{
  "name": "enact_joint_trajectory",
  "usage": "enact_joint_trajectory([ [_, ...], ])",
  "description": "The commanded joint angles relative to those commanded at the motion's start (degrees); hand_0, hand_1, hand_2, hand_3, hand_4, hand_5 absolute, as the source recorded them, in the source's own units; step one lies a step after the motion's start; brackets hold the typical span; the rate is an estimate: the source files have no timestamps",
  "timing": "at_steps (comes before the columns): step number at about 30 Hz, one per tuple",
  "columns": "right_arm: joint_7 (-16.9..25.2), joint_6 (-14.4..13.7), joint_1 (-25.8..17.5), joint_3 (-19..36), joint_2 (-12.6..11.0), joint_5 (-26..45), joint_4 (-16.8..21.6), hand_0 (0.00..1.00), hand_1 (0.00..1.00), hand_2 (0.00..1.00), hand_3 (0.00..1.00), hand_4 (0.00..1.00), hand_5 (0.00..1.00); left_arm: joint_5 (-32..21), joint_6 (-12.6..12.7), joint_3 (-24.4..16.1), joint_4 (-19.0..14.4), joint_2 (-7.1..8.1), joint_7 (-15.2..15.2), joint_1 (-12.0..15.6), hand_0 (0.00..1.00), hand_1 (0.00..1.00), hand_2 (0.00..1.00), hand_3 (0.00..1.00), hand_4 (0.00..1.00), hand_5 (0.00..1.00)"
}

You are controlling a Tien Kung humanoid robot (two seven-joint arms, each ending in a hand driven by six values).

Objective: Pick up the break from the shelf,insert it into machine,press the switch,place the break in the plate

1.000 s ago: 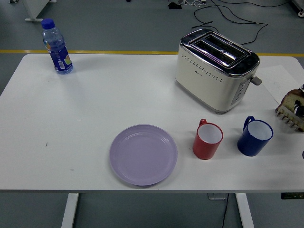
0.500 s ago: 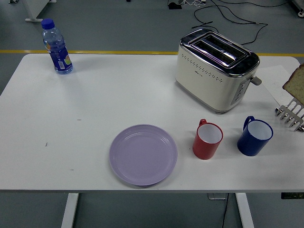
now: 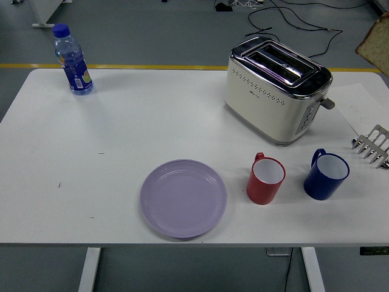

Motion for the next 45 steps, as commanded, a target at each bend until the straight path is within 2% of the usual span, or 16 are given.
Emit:
enact_joint_trajectory([
  [4, 0.02, 0.49, 4.72, -2.27, 1.57, -0.01, -0.48, 0.202, 0.327, 0.395, 0.504, 0.472, 0.002, -0.94, 0.12, 0.65, 0.00, 0.09, -0.09, -0.27, 0.653, 0.587, 0.590, 0.598, 0.329, 0.937],
  [9, -0.02, 0.90, 9.56, -5.34, 4.84, 0.46, -1.86, 0.210, 0.327, 0.394, 0.506, 0.448, 0.002, -1.65, 0.21, 1.14, 0.00, 0.17, -0.17, -0.53, 0.653, 0.587, 0.590, 0.598, 0.329, 0.937],
  [13, 0.02, 0.91, 12.14, -7.25, 8.69, 0.79, -3.53, 0.209, 0.325, 0.393, 0.508, 0.437, 0.002, -1.85, 0.19, 1.42, 0.00, 0.11, -0.13, -0.64, 0.653, 0.587, 0.588, 0.598, 0.329, 0.937],
  [26, 0.19, -0.15, 13.78, -9.54, 16.07, 1.63, -8.36, 0.206, 0.322, 0.391, 0.506, 0.445, 0.002, -2.39, 0.18, 2.10, 0.00, -0.05, -0.12, -0.58, 0.654, 0.587, 0.588, 0.598, 0.330, 0.935],
  [31, 0.29, -0.59, 13.59, -10.39, 17.41, 2.00, -10.43, 0.206, 0.323, 0.391, 0.506, 0.444, 0.002, -2.75, 0.27, 2.36, 0.00, -0.10, -0.19, -0.65, 0.654, 0.587, 0.588, 0.597, 0.331, 0.934],
  [45, 1.71, -1.84, 13.07, -13.36, 18.53, 2.29, -15.91, 0.203, 0.323, 0.391, 0.509, 0.434, 0.002, -2.53, 0.26, 2.26, 0.00, -0.23, -0.21, -0.61, 0.654, 0.588, 0.587, 0.598, 0.332, 0.934],
])
